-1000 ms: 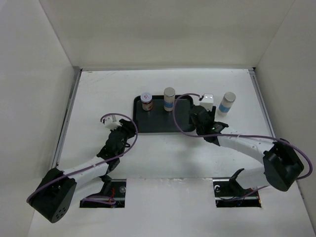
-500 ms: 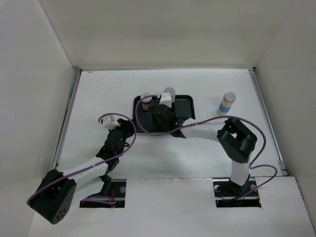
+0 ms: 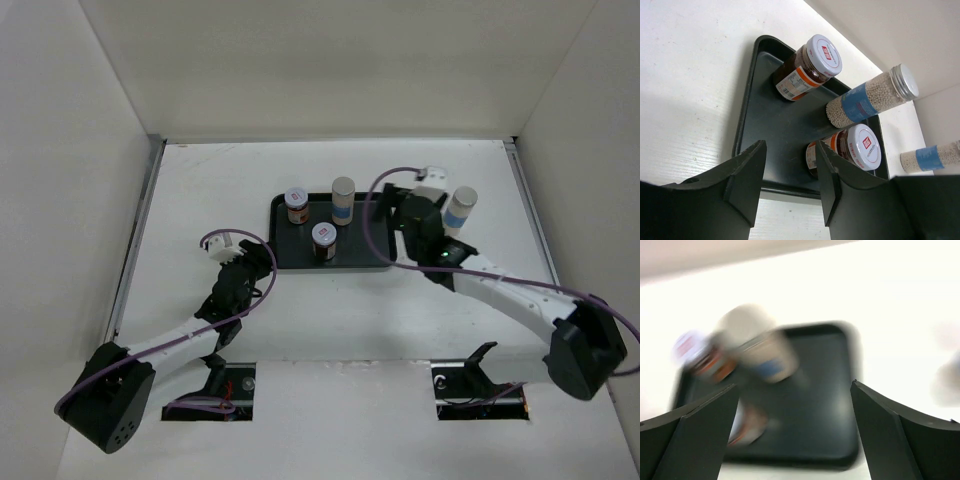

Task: Organize the condiment bottles

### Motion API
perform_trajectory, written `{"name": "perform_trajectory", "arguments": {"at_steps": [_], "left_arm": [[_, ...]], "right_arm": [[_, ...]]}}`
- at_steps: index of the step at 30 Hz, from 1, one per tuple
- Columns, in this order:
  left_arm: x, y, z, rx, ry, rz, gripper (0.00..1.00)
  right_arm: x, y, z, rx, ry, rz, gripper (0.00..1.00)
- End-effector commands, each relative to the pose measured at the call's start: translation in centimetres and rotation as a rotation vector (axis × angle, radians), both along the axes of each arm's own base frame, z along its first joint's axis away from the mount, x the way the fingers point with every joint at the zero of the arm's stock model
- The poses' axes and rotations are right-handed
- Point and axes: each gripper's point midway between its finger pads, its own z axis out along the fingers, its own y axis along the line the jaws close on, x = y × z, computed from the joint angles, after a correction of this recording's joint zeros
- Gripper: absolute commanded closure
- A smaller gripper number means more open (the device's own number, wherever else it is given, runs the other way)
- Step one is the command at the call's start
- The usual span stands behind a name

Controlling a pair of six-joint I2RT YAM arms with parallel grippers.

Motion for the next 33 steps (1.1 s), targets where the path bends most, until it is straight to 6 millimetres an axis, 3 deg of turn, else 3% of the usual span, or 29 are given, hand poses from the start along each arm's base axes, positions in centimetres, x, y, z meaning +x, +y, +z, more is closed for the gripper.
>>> {"name": "perform_trajectory", "arguments": {"at_steps": [1, 4, 6, 16, 17, 21, 25, 29, 33], "left_arm": [[0.1, -0.4, 0.7, -0.017, -0.027, -0.009, 0.57], [0.2, -0.3, 0.3, -0.016, -0.014, -0.007, 0.57], [0.2, -0.5, 0.5, -0.013, -0.020, -0.012, 0.57], [0.4, -0.6, -0.1, -0.005, -0.003, -0.010, 0.56], [0.4, -0.5, -0.3, -0.006, 0.000, -0.008, 0.56], [0.4, -0.4, -0.1, -0.002, -0.005, -0.004, 0.56], [0.5, -0.4, -0.2, -0.001, -0.001, -0.004, 0.56], [0.6, -0.3, -0.4, -0.002, 0.007, 0.000, 0.56], [0.7, -0.5, -0.3, -0.001, 0.005, -0.004, 0.52]], "right_arm": [[1.0, -10.2, 0.1, -0.012, -0.022, -0.280, 0.00], [1.6, -17.2, -0.7, -0.048, 0.023, -0.450, 0.00], [2.7, -19.6, -1.3, -0.075, 0.058, -0.492, 0.00], [8.5, -21.9, -4.8, -0.099, 0.179, -0.481, 0.00], [9.0, -21.9, -5.1, -0.099, 0.184, -0.480, 0.03], [9.4, -22.0, -4.8, -0.100, 0.144, -0.488, 0.34], [7.9, -19.3, -0.9, -0.083, 0.025, -0.437, 0.53], [6.1, -14.7, 2.9, -0.057, -0.057, -0.331, 0.53], [6.3, -8.6, 4.0, -0.043, -0.074, -0.180, 0.51]]}}
